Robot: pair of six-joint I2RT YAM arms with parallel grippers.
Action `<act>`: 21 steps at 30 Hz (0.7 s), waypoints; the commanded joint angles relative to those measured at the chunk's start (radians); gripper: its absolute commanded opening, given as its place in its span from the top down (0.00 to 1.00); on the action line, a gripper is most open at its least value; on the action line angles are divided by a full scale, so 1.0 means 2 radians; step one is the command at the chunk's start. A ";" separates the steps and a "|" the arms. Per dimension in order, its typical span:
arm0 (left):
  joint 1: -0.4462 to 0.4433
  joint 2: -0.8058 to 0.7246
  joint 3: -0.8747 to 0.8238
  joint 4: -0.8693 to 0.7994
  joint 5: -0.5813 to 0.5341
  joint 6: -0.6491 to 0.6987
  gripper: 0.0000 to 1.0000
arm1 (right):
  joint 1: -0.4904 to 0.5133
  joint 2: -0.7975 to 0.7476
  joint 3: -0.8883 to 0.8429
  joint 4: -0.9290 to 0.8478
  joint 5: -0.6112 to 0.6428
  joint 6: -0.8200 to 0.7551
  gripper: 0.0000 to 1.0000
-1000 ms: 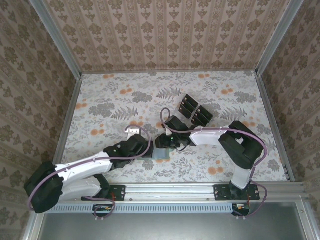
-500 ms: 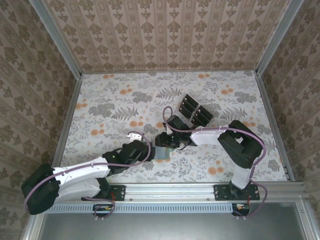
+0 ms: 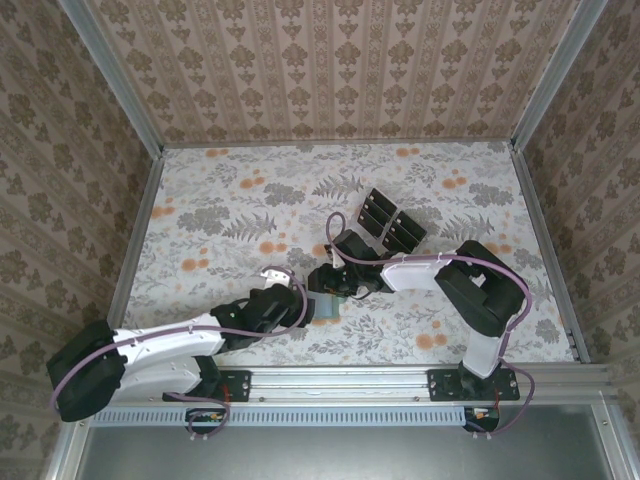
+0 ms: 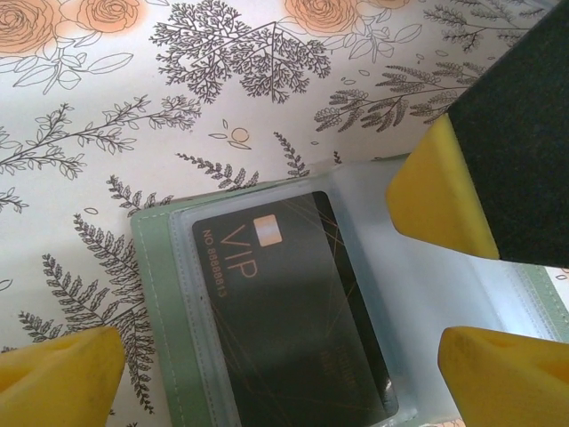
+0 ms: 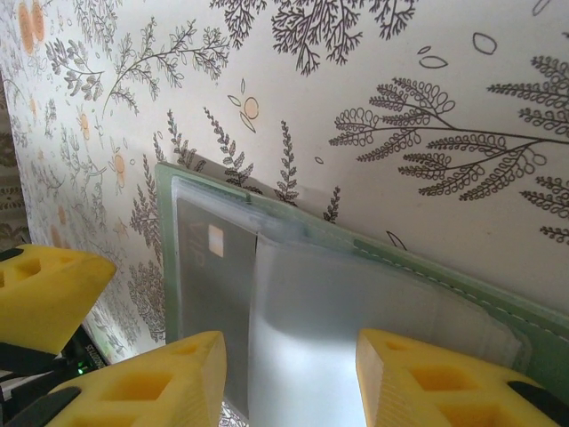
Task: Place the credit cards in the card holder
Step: Flip over the card slot on the card holder.
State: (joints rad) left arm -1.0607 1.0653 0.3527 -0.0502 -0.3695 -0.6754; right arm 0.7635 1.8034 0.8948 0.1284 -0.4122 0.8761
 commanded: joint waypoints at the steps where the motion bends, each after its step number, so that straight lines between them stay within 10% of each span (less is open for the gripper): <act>1: -0.004 0.007 0.002 0.009 -0.014 0.012 0.00 | 0.003 0.012 0.003 0.006 -0.015 0.009 0.57; 21: -0.006 0.029 0.011 0.020 -0.014 0.022 0.00 | 0.012 0.037 0.034 -0.012 -0.027 0.000 0.57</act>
State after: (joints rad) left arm -1.0611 1.1137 0.3531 -0.0208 -0.3786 -0.6567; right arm 0.7780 1.8503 0.9363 0.1314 -0.4412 0.8894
